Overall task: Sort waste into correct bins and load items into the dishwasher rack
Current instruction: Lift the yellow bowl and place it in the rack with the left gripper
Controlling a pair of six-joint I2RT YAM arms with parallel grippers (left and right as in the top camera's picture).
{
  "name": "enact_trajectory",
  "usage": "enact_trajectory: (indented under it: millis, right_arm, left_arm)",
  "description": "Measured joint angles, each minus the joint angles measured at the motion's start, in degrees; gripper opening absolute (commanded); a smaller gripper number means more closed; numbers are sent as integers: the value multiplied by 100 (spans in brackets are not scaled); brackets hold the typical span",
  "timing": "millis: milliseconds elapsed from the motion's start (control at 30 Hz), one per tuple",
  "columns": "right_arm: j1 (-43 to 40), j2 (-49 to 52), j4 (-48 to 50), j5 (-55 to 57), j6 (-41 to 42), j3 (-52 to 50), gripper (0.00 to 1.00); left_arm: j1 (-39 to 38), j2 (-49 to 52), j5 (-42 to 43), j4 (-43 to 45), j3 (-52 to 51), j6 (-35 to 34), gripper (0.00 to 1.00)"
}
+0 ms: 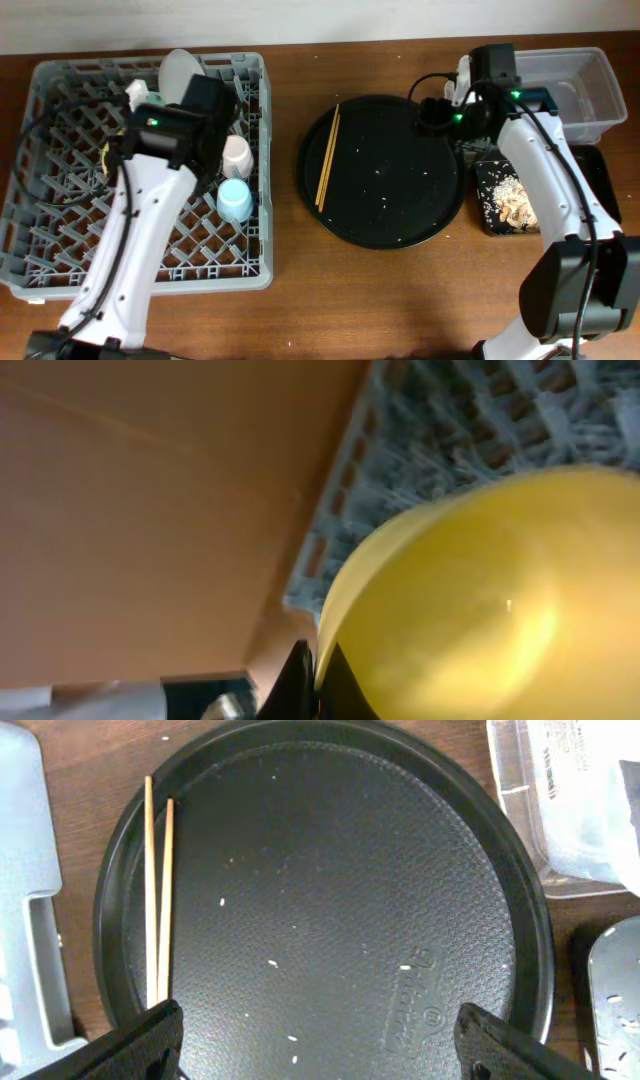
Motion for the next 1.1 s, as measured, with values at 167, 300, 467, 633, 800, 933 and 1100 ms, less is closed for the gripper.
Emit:
enact_trajectory:
  millis: [167, 300, 467, 633, 800, 933, 1100]
  right_arm:
    - [9, 0, -4, 90, 0, 0, 88]
    - [9, 0, -9, 105, -2, 0, 88]
    - [9, 0, -7, 105, -9, 0, 91]
    - [9, 0, -7, 107, -17, 0, 92]
    - [9, 0, -7, 105, -20, 0, 93]
    - [9, 0, -7, 107, -22, 0, 93]
    - [9, 0, -9, 107, -22, 0, 97]
  left_arm:
    - [0, 55, -1266, 1276, -1189, -63, 1]
    - [0, 518, -1611, 1696, -1558, -59, 0]
    - [0, 1386, -2059, 1825, -1613, -59, 0]
    - [129, 1674, -2422, 2000, -1624, -61, 0]
    - [48, 1674, -1766, 1947, -1626, -61, 0]
    - [-42, 1674, -1432, 1764, -1628, -59, 1]
    - [-48, 1672, -1331, 1759, -1626, -74, 13]
